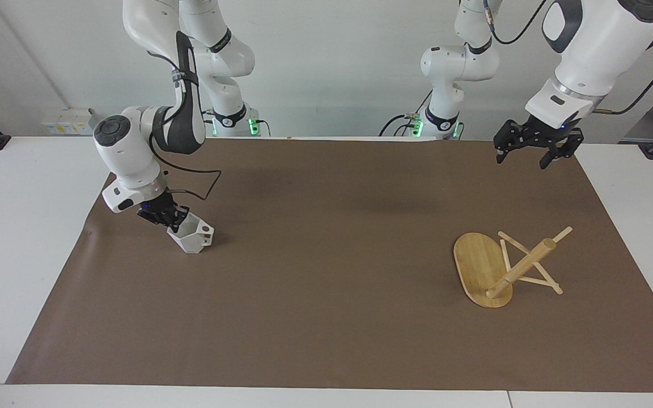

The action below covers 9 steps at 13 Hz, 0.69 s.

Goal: Hang cup on rack
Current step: 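Close the right gripper on the white cup's rim, then lift the white cup with the right gripper and tilt it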

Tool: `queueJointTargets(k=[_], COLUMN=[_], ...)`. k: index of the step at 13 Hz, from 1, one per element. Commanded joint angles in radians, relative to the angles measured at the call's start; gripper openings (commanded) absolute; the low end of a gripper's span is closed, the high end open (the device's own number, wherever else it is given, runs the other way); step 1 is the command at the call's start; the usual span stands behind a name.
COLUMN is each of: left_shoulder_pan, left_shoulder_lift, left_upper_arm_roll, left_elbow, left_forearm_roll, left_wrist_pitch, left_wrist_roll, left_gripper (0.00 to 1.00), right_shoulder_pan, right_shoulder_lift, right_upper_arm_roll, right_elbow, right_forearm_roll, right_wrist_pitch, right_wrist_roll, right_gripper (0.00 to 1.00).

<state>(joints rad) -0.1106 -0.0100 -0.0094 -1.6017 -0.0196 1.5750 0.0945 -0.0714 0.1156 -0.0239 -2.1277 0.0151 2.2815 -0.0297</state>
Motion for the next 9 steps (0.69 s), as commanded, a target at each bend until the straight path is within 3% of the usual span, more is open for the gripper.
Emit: queueJointTargets(k=[1,9], left_shoulder_pan=[0.009,0.009], left_shoulder_lift=[-0.018,-0.018], left_upper_arm_roll=[-0.003,-0.003], left_elbow=[-0.012,-0.012], left_forearm_roll=[-0.014,-0.014], left_wrist_pitch=[-0.010,-0.010], left_wrist_roll=[0.008,0.008], left_gripper=[1.00,1.00], right_shoulder_pan=[-0.004,-0.001], right_shoulder_lift=[0.006,0.019], right_upper_arm_roll=[0.002,0.004], right_elbow=[0.002,0.087], right_forearm_roll=[0.006,0.016], right_wrist_pitch=[0.023,-0.019], right_wrist_roll=[0.007,0.010], right_gripper=[0.00,0.00])
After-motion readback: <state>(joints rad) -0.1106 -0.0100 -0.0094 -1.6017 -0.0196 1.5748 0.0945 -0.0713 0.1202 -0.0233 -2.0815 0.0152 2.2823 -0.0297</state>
